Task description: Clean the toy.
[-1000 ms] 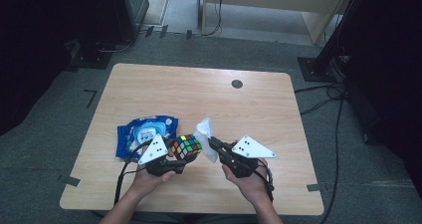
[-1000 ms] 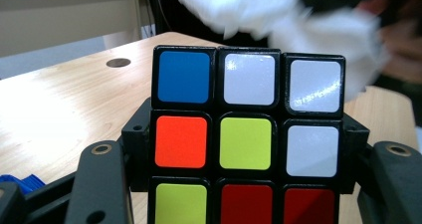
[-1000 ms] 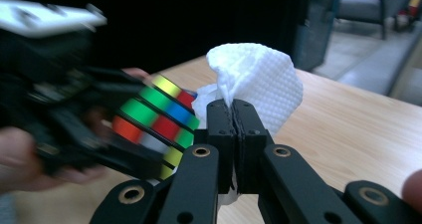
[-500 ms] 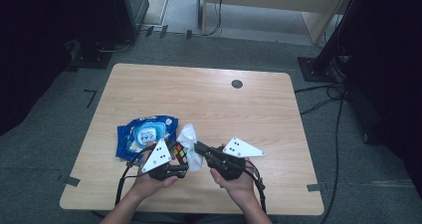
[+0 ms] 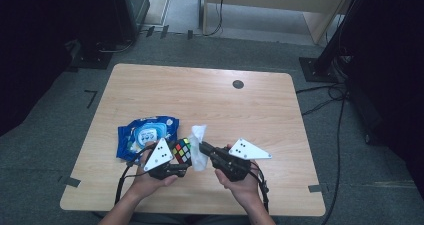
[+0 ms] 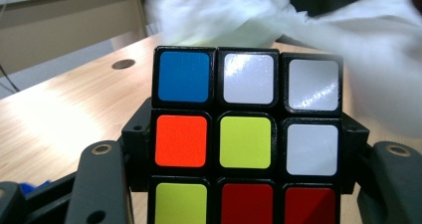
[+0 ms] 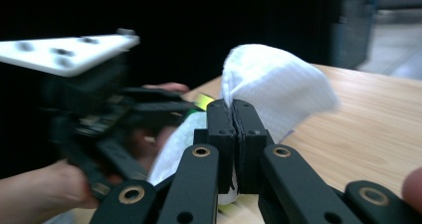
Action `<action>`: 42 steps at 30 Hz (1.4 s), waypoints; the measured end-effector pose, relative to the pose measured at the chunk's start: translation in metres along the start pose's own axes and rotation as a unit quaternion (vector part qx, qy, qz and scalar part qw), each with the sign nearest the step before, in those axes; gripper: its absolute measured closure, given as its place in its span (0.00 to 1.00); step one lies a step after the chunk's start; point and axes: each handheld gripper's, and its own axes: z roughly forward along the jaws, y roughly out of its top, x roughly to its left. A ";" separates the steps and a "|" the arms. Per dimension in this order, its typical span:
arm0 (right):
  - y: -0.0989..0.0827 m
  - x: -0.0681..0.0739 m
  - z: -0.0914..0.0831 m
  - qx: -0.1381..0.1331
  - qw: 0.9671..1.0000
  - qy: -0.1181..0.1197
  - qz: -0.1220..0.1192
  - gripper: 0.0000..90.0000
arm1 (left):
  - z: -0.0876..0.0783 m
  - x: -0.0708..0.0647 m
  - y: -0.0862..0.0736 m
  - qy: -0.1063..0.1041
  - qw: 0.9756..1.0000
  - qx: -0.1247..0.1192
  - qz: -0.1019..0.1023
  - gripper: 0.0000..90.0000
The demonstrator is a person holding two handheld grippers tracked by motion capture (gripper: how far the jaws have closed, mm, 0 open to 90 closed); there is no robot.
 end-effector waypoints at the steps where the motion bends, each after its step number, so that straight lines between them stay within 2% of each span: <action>1: -0.001 0.003 0.002 0.004 1.000 0.003 -0.005 0.98 | 0.001 -0.002 0.001 -0.004 1.000 -0.001 0.002 0.38; 3: -0.005 0.005 0.007 0.008 1.000 0.001 -0.010 0.98 | 0.000 -0.003 0.001 -0.003 1.000 -0.003 0.002 0.38; 4: -0.005 0.003 0.007 0.008 1.000 0.001 -0.001 0.98 | -0.001 -0.002 0.002 -0.006 1.000 -0.006 -0.001 0.38; 8: -0.010 -0.008 0.007 0.020 0.999 -0.039 -0.004 0.99 | -0.004 0.001 0.002 -0.006 1.000 -0.011 -0.004 0.38; 10: -0.014 -0.016 0.008 0.032 0.997 -0.063 -0.006 0.99 | -0.004 0.002 0.000 -0.005 1.000 -0.012 -0.008 0.38; 15: -0.034 -0.040 0.019 0.063 0.992 -0.105 0.043 0.99 | -0.010 0.014 -0.002 0.008 1.000 -0.019 -0.024 0.38; 18: -0.051 -0.046 0.035 0.093 0.988 -0.112 0.051 0.98 | -0.015 0.022 -0.004 0.008 0.998 -0.030 -0.045 0.38; 21: -0.062 -0.044 0.051 0.113 0.987 -0.107 0.046 0.97 | -0.016 0.022 -0.004 0.009 0.998 -0.033 -0.045 0.38; 23: -0.069 -0.044 0.061 0.118 0.987 -0.103 0.046 0.92 | -0.016 0.022 -0.004 0.009 0.999 -0.033 -0.043 0.38; 26: -0.071 -0.047 0.065 0.105 0.988 -0.103 0.046 0.72 | -0.015 0.021 -0.005 0.011 0.999 -0.032 -0.043 0.38; 28: -0.067 -0.051 0.060 0.101 0.987 -0.110 0.054 0.64 | -0.016 0.023 -0.006 0.013 0.998 -0.034 -0.048 0.38; 31: -0.057 -0.054 0.046 0.085 0.987 -0.117 0.071 0.58 | -0.016 0.025 -0.007 0.019 0.998 -0.037 -0.052 0.38; 35: -0.038 -0.053 0.023 0.049 0.989 -0.113 0.085 0.51 | -0.014 0.025 -0.008 0.029 0.997 -0.038 -0.053 0.38; 39: -0.017 -0.046 0.008 0.018 0.989 -0.068 0.130 0.39 | -0.010 0.022 -0.008 0.031 0.998 -0.039 -0.049 0.38; 42: -0.006 -0.034 0.007 0.015 0.989 -0.053 0.134 0.31 | -0.007 0.019 -0.009 0.033 0.998 -0.042 -0.046 0.38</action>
